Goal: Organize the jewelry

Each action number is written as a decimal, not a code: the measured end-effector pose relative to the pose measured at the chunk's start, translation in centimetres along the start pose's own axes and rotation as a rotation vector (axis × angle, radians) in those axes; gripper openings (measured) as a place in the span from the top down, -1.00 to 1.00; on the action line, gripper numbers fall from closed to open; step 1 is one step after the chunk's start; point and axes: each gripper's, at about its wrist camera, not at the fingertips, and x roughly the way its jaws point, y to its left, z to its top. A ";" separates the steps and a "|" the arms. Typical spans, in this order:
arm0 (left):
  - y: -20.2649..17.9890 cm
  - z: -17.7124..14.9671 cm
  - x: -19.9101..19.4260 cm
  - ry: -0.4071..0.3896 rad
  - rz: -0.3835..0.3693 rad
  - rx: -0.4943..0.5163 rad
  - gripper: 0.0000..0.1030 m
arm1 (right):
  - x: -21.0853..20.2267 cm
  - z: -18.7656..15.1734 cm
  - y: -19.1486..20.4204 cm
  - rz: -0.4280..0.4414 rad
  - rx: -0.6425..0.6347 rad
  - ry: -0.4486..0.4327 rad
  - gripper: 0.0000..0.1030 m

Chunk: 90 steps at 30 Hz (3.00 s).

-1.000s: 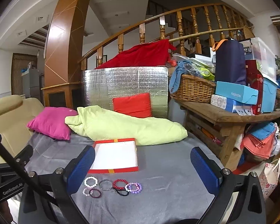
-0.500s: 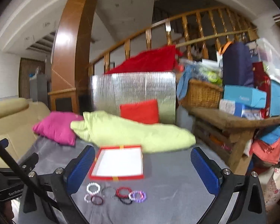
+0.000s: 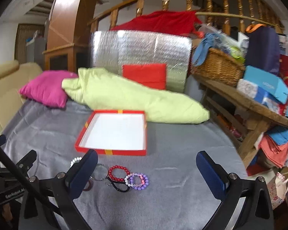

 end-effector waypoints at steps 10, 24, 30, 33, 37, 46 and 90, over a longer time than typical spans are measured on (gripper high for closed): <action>2.9 -1.6 11.7 0.240 -0.099 -0.047 -1.00 | 17.6 -3.9 -7.2 0.332 0.347 0.430 -0.98; 3.0 -0.3 15.1 0.292 -0.209 -0.035 -0.32 | 20.9 -5.4 -7.5 0.318 0.337 0.484 -0.33; 1.5 -0.4 16.5 0.310 -0.201 0.013 -0.32 | 20.8 -5.4 -7.7 0.322 0.343 0.482 -0.23; 1.1 -0.5 17.9 0.348 -0.200 0.021 -0.23 | 20.9 -5.6 -7.8 0.324 0.344 0.496 -0.20; 0.5 -0.6 18.7 0.361 -0.204 0.032 0.10 | 21.0 -5.9 -8.0 0.319 0.347 0.506 -0.09; 0.3 -0.7 18.9 0.350 -0.239 -0.004 0.79 | 21.3 -6.7 -8.3 0.310 0.349 0.542 0.35; -1.2 3.2 12.7 -0.073 -0.287 -0.009 0.81 | 19.8 -0.1 -4.9 0.503 0.411 0.186 0.79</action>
